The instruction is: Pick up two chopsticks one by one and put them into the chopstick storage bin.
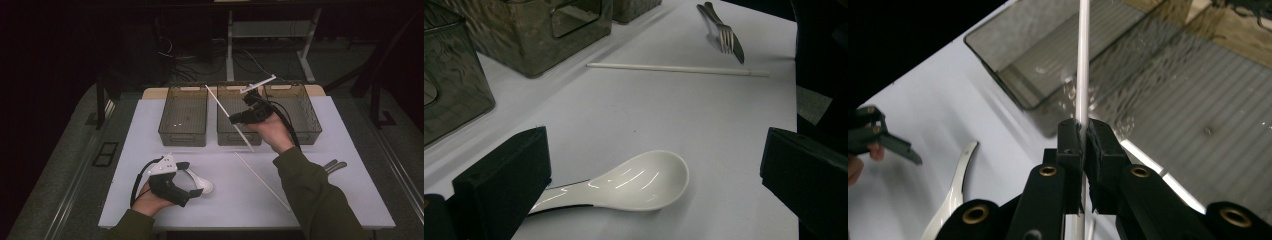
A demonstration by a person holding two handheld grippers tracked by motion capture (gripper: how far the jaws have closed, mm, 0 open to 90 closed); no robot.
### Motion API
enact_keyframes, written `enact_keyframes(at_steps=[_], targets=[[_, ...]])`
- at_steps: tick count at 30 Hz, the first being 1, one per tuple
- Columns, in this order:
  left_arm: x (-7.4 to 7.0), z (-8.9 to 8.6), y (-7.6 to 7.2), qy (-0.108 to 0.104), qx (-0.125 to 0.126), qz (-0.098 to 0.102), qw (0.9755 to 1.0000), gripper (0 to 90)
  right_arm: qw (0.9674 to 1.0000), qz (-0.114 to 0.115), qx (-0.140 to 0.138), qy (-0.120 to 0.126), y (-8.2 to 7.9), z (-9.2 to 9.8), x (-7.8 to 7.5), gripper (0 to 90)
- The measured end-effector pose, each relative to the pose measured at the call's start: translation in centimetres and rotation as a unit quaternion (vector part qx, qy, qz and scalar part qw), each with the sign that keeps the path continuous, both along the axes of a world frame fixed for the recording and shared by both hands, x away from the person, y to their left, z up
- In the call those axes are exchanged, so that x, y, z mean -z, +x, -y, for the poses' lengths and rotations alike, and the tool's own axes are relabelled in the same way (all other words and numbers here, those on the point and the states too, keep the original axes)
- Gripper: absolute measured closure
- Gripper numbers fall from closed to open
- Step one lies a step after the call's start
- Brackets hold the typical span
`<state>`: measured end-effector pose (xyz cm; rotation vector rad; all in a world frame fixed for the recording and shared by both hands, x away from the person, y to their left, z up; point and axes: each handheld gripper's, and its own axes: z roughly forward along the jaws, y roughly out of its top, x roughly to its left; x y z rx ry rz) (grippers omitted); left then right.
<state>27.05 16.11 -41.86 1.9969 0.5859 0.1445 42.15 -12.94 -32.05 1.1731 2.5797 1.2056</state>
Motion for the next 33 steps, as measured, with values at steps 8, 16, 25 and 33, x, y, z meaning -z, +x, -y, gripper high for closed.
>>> enact_keyframes(at_steps=[8,16,25,33], targets=[[-0.1,0.0,0.0,0.002,0.003,0.004,1.0000,0.0,0.9999,-0.005,-0.004,0.008,2.5,-2.7,-0.5,85.0],[0.0,0.0,0.0,0.001,0.000,0.004,1.0000,0.0,0.9999,-0.007,-0.004,0.006,4.7,-5.9,-1.5,85.0],[0.0,0.2,-0.1,-0.001,0.004,0.005,1.0000,0.0,0.9997,-0.015,0.012,0.015,7.4,-9.2,-1.7,84.9],[-0.1,0.1,-0.1,-0.006,0.005,0.005,1.0000,0.0,0.9997,-0.013,0.014,0.016,8.7,-12.4,-1.3,84.9]])
